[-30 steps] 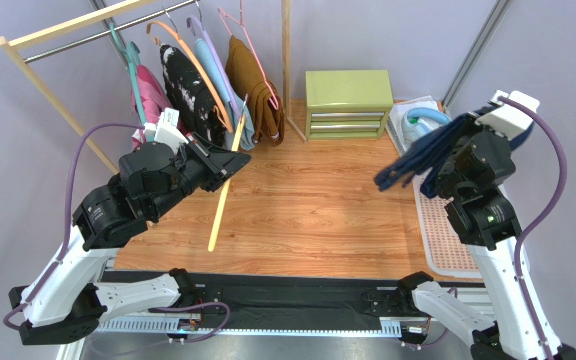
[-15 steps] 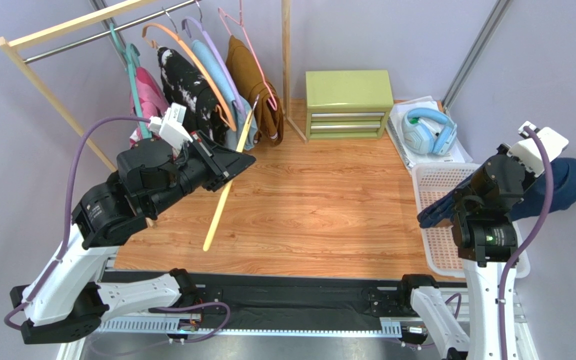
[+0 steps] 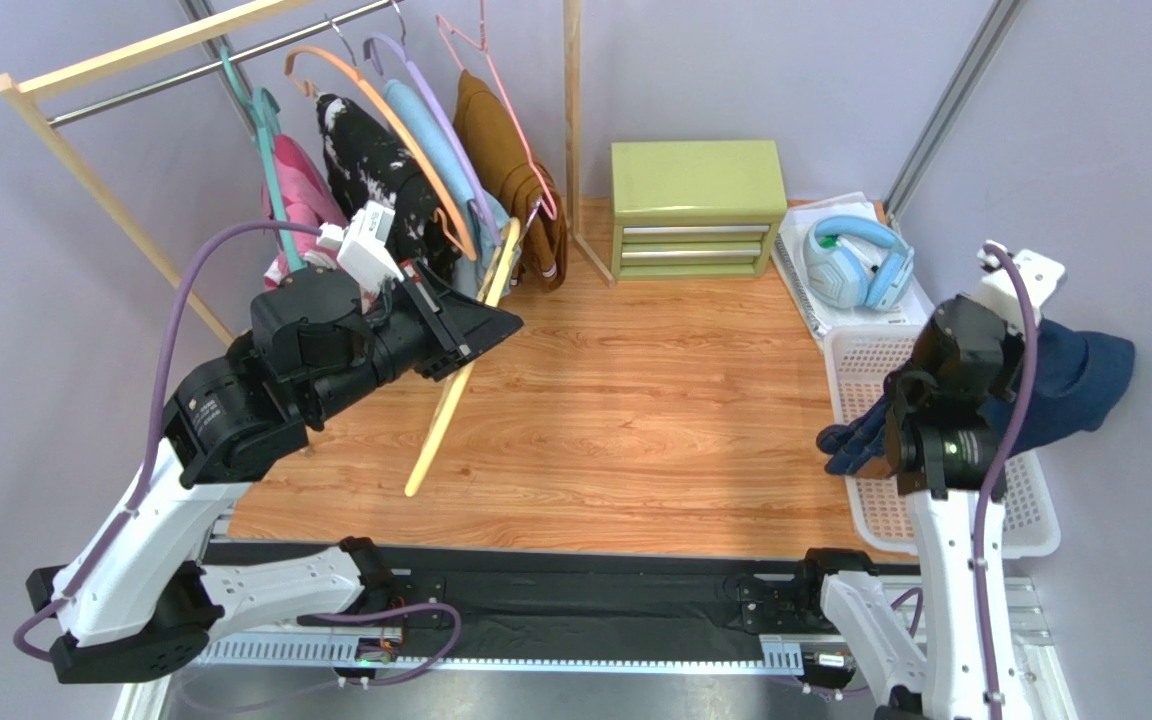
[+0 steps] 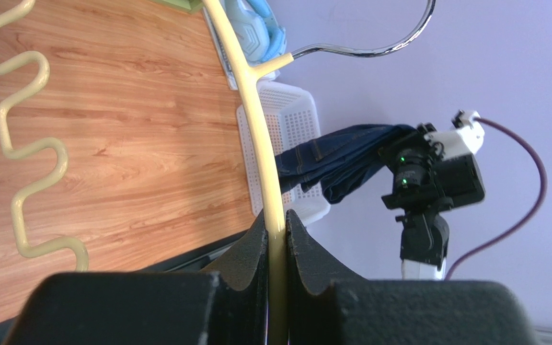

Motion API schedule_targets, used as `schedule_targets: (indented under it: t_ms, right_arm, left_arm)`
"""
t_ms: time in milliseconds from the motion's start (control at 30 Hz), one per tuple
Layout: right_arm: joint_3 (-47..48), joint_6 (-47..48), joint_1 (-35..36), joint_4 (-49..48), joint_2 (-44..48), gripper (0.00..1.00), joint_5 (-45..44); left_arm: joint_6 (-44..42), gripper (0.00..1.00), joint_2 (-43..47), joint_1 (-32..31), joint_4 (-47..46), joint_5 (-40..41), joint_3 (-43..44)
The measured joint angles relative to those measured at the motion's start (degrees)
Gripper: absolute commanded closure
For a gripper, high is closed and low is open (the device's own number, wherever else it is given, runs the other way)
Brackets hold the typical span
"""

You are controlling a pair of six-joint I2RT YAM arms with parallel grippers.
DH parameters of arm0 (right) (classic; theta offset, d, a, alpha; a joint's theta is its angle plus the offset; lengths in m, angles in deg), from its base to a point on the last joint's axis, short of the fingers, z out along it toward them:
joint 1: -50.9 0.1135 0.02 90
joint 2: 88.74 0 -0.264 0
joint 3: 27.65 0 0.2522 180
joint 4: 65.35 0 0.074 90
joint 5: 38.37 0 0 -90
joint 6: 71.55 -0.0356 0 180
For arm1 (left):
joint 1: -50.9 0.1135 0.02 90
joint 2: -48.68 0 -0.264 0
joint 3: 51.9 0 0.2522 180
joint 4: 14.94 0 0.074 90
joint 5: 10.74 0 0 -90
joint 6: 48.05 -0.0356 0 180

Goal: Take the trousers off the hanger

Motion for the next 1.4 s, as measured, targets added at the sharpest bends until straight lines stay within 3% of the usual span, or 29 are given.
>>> schedule_targets:
  t_ms: [333, 567, 833, 967, 1067, 1400]
  right_arm:
    - [-1.9, -6.6, 0.0, 1.0, -22.6, 1.0, 11.0]
    - [-2.1, -12.7, 0.0, 2.6, -30.0, 0.95, 17.9]
    - [1.1, -17.0, 0.0, 11.0, -36.5, 0.71, 22.4]
    - [3.0, -19.4, 0.0, 16.4, -36.9, 0.46, 22.0]
    - [3.7, -20.6, 0.0, 19.4, -35.8, 0.37, 21.4]
    - [12.7, -27.6, 1.1, 35.8, -30.8, 0.26, 22.3]
  left_arm:
    - [-2.9, 1.0, -2.1, 0.3, -1.5, -0.3, 2.3]
    - [-5.0, 1.0, -2.3, 0.3, -2.9, -0.4, 3.6]
    - [-6.6, 1.0, -2.6, 0.4, -4.7, -1.6, 4.9]
    - [-7.0, 1.0, -2.6, 0.4, -5.2, -2.8, 4.9]
    - [-7.0, 1.0, -2.6, 0.4, -5.2, -3.6, 4.9]
    - [-8.5, 1.0, -2.4, 0.4, -5.2, -7.0, 6.9]
